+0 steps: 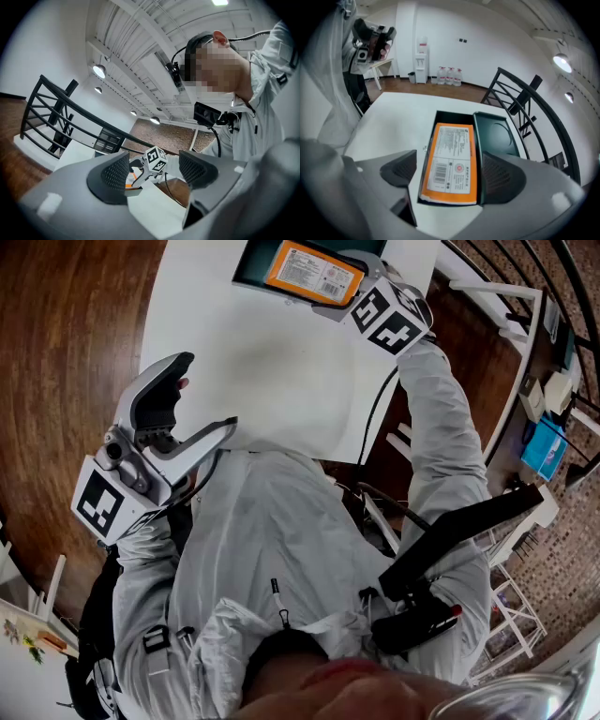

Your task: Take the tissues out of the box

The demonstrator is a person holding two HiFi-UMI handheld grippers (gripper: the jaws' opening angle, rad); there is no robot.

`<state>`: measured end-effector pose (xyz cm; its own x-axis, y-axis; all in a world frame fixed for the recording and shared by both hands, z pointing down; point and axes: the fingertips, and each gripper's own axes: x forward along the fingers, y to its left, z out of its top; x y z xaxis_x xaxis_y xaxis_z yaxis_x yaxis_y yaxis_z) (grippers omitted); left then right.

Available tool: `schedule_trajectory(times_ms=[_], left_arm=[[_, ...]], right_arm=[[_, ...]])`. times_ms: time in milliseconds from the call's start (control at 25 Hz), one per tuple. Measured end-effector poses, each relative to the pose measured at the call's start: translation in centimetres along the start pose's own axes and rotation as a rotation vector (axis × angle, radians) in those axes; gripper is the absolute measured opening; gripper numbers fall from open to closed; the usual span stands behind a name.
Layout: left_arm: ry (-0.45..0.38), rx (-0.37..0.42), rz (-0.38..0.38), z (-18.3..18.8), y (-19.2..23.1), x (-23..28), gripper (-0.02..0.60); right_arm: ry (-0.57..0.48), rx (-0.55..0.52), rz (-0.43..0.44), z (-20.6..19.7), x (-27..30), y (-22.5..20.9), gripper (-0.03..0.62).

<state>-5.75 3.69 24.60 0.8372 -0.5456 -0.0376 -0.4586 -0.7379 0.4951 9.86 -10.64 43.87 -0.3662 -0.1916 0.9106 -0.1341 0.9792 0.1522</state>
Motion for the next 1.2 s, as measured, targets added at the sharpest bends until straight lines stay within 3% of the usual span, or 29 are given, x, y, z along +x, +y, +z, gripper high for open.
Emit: schedule_trajectory(times_ms=[320, 600, 800, 1000, 1200], left_arm=[[-0.004, -0.012, 0.019, 0.3, 3.6, -2.6, 0.337], [0.007, -0.014, 0.011, 0.0, 4.8, -2.4, 0.327], [0.028, 0.003, 0.013, 0.0, 5.3, -2.3, 0.326], [0.029, 0.007, 0.021, -0.2, 4.7, -2.1, 0.321], [0.031, 0.028, 0.003, 0.2, 3.5, -1.7, 0.321]], right_arm=[[0.131, 0.031, 0.045, -1.1, 4.8, -1.6, 0.433], [0.183, -0.036, 0.077, -1.0, 5.6, -1.5, 0.392], [0.142, -0.012, 0.024, -0.2, 4.4, -2.7, 0.338], [0.086, 0.008, -0.020, 0.6, 0.3, -3.6, 0.334], [0.045, -0.052, -0.078, 2.6, -5.0, -3.4, 0.334]])
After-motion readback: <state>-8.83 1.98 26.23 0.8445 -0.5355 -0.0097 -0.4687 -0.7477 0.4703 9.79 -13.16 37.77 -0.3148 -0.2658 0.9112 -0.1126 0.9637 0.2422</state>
